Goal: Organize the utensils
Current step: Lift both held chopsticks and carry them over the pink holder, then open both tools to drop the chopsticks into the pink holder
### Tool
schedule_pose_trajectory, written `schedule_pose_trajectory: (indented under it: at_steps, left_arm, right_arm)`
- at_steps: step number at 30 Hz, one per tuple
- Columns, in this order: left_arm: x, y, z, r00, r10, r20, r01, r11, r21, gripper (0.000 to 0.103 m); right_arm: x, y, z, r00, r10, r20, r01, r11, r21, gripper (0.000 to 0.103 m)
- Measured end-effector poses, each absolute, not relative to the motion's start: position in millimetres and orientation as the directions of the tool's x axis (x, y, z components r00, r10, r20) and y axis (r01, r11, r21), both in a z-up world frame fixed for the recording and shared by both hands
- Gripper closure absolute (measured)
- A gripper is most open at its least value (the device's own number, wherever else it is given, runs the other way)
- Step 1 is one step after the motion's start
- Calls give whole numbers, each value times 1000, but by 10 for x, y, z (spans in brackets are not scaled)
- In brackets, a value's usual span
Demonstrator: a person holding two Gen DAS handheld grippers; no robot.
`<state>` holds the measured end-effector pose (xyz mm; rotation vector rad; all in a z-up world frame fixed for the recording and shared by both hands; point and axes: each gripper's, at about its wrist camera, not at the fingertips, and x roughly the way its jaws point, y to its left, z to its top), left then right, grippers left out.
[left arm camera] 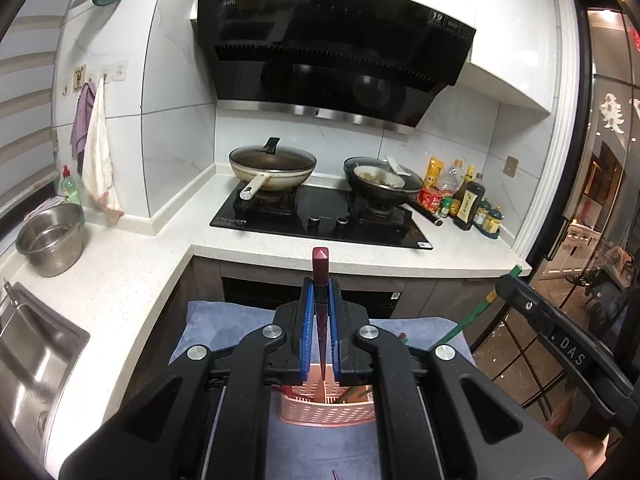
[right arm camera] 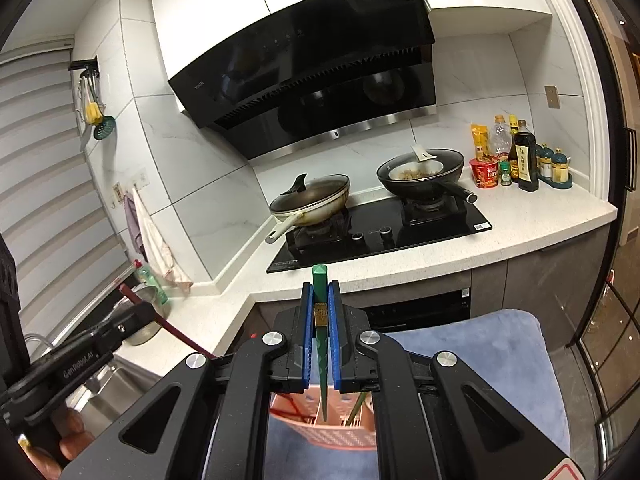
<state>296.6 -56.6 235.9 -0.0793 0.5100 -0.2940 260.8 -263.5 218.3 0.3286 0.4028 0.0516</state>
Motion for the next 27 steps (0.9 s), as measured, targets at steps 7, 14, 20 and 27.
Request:
schedule_pose_trajectory:
  at_steps: [7,14,20,27]
  left_arm:
    - [3229,-597,1976,799,-279,-532,241,960,-143,96]
    - [3385,-622,1677,773,-263,-577,222,965,-143,96]
    - [3466,-646,1527,763,-244,-599,210,969,-127,96]
    - [3452,-659,1483,773,-230,-592,205,973,-110,95]
  right_arm:
    - [2957,-2631,1813,886,110,-450,42,948,315,96]
    - [3170,-2604,1371,837,125,-533,63,945,321,96]
    - [3230,-2543,1205,817,120,-564,68,951,301,96]
    - [3191,-2555,1166,819,106,-564,83,951,299,88]
